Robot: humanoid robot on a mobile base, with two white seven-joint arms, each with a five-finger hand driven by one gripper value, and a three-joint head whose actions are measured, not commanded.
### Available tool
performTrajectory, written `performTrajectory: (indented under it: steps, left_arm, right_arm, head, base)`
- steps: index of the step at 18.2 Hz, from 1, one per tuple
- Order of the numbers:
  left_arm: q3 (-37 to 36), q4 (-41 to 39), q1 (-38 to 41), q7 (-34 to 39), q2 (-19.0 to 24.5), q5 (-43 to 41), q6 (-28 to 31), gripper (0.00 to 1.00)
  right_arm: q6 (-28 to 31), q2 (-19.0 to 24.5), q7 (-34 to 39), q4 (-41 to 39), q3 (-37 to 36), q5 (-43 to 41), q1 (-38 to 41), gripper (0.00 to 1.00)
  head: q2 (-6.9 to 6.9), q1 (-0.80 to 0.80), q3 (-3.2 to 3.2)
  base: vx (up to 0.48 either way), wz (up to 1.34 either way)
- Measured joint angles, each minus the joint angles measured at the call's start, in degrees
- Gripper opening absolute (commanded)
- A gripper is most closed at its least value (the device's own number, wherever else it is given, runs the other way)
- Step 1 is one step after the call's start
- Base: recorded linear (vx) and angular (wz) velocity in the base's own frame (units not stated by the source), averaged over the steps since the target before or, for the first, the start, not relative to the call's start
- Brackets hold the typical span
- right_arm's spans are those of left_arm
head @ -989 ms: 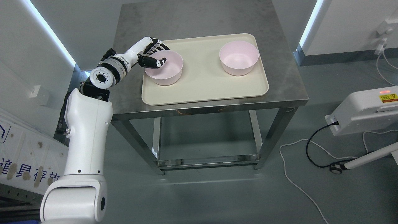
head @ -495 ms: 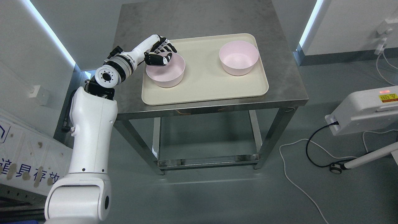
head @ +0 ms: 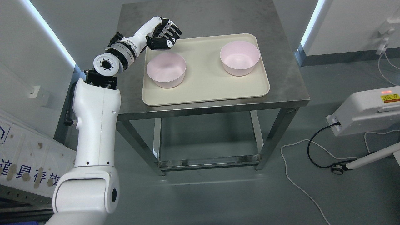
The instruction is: Stack pink IKEA bowls on left shelf middle
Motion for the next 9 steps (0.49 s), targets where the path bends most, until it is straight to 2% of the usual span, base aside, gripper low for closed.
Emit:
performTrajectory:
  steps: [2,3,6,9]
  left_arm:
    - [0.73,-0.27,-0.29,3.01,-0.31,1.92,0.15,0.88]
    - [1.08,-0.39,-0.28,5.65,-0.49,2.9,-0.84,0.91]
    - [1.77,-1.04,0.33,11.0,-0.85,4.74,-7.89,0.98]
    - [1.98,-2.61,2.19,10.22,-0.83,5.79,-12.54,0.94]
  right_arm:
    - [0.0,0.0,0.0,0.0,0.0,0.0,0.0,1.0]
    - [0.0,0.0,0.0,0.0,0.0,0.0,0.0,1.0]
    - [0.0,0.0,0.0,0.0,0.0,0.0,0.0,1.0]
    - [0.0,0.0,0.0,0.0,0.0,0.0,0.0,1.0]
  head:
    - [0.0,0.0,0.0]
    - [0.0,0.0,0.0]
    - [0.0,0.0,0.0]
    - [0.0,0.0,0.0]
  base:
    - [0.0,0.0]
    - [0.0,0.0]
    - [0.0,0.0]
    - [0.0,0.0]
